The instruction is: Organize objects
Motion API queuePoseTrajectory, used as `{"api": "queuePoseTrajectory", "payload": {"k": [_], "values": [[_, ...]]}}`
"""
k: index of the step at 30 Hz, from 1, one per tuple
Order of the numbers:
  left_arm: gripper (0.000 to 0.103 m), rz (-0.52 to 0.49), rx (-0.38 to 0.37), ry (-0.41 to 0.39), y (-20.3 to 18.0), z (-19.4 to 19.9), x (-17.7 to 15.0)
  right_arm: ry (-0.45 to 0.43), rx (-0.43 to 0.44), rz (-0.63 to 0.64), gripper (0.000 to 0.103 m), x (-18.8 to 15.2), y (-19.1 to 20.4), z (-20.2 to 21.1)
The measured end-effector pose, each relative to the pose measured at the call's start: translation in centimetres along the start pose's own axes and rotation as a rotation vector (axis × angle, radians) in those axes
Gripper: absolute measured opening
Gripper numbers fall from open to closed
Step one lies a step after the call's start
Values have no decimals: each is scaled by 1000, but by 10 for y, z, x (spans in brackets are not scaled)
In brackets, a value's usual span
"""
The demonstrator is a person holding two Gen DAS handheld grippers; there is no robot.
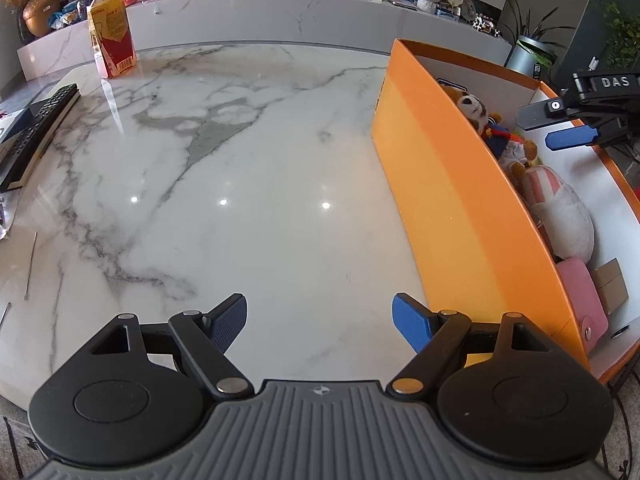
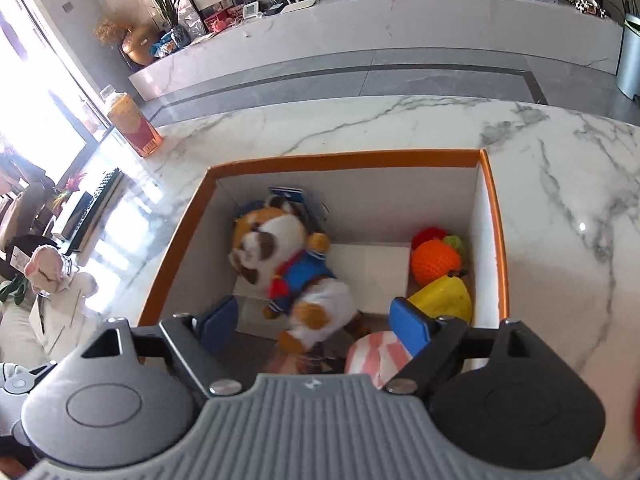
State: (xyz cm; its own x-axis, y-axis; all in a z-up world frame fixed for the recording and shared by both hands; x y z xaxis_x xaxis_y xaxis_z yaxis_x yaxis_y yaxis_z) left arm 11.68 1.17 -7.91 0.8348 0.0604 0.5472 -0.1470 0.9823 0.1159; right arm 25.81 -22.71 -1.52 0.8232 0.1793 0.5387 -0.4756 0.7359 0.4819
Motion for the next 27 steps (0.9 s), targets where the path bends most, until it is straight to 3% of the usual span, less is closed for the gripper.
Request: {"api": "queuePoseTrajectory", "payload": {"k": [5, 9, 13, 14, 23, 27], "values": [[95, -14, 9, -8, -1, 1, -1, 113, -104, 97, 84, 11, -3, -47], [95, -4, 18, 5, 2, -2, 0, 165, -74, 131, 68, 8, -3, -72], [95, 3, 10, 14, 4, -3, 0, 148, -106, 202, 58, 4, 4, -72], [95, 3, 8, 13, 4, -3, 0, 130, -107, 167, 53, 6, 1, -68], [95, 15, -5, 4, 5, 4, 0, -8, 42, -233, 47, 12, 0, -39], [95, 20, -15, -11, 6, 10, 1, -48, 52, -374, 46, -2, 10, -46]]}}
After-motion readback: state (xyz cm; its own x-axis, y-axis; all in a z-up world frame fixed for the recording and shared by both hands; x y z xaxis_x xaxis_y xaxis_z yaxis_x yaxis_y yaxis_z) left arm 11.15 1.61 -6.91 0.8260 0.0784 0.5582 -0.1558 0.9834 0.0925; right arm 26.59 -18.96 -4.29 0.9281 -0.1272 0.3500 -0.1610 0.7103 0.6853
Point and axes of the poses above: each gripper's, at about its wrist camera, not at the fingertips, and z roughly against the way its jaws point, y to its left, x to its top, the point moved 2 cm from there along -z, roughly the way its jaws point, and after that the axes turned 15 degrees about x, right-handed, at the moved point
